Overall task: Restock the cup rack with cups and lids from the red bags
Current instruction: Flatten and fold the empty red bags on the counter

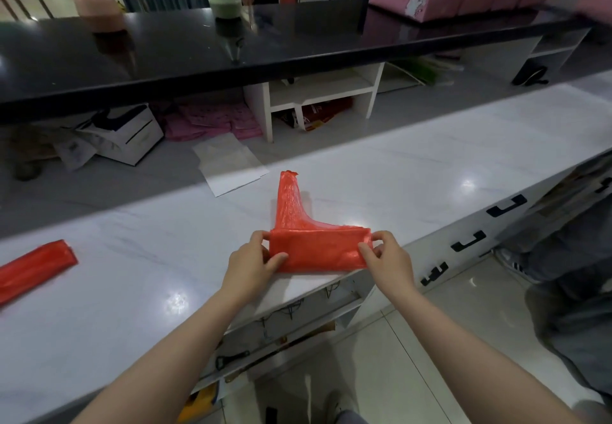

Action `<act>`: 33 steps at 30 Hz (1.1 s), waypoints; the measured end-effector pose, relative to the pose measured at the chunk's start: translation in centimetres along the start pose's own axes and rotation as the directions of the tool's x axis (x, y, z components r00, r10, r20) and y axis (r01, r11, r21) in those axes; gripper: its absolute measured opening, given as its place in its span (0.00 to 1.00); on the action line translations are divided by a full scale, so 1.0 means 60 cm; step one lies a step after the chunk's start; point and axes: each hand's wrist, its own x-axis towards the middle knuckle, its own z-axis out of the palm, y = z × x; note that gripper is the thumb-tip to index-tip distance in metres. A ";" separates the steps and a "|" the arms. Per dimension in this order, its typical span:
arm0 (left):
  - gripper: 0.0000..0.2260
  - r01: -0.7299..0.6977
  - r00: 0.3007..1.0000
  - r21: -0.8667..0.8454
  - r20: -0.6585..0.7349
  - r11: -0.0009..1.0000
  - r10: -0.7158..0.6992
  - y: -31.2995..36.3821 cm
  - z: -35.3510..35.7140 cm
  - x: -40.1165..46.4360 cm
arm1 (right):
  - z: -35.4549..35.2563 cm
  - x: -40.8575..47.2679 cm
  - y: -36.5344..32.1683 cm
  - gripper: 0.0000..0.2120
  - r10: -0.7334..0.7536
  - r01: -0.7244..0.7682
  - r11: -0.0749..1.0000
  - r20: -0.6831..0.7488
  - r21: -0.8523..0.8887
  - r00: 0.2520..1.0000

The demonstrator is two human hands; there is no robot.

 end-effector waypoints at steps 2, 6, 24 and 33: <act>0.20 0.032 0.999 0.015 -0.027 0.999 -0.031 0.005 0.005 0.001 | 0.004 0.003 -0.005 0.12 0.021 -0.021 1.000 -0.010 -0.023 1.000; 0.22 0.039 0.997 0.067 -0.063 0.997 -0.035 0.013 0.011 -0.003 | 0.004 0.007 -0.012 0.12 0.028 -0.028 0.987 -0.005 -0.161 1.000; 0.32 -0.573 0.819 0.358 0.216 0.738 0.531 -0.042 -0.011 -0.037 | -0.030 -0.025 0.055 0.18 -0.511 0.546 0.772 0.192 -0.327 0.838; 0.08 -0.140 0.990 -0.180 0.001 0.974 0.143 -0.020 -0.009 -0.030 | -0.018 -0.019 -0.003 0.04 -0.062 0.057 0.983 0.024 0.177 0.998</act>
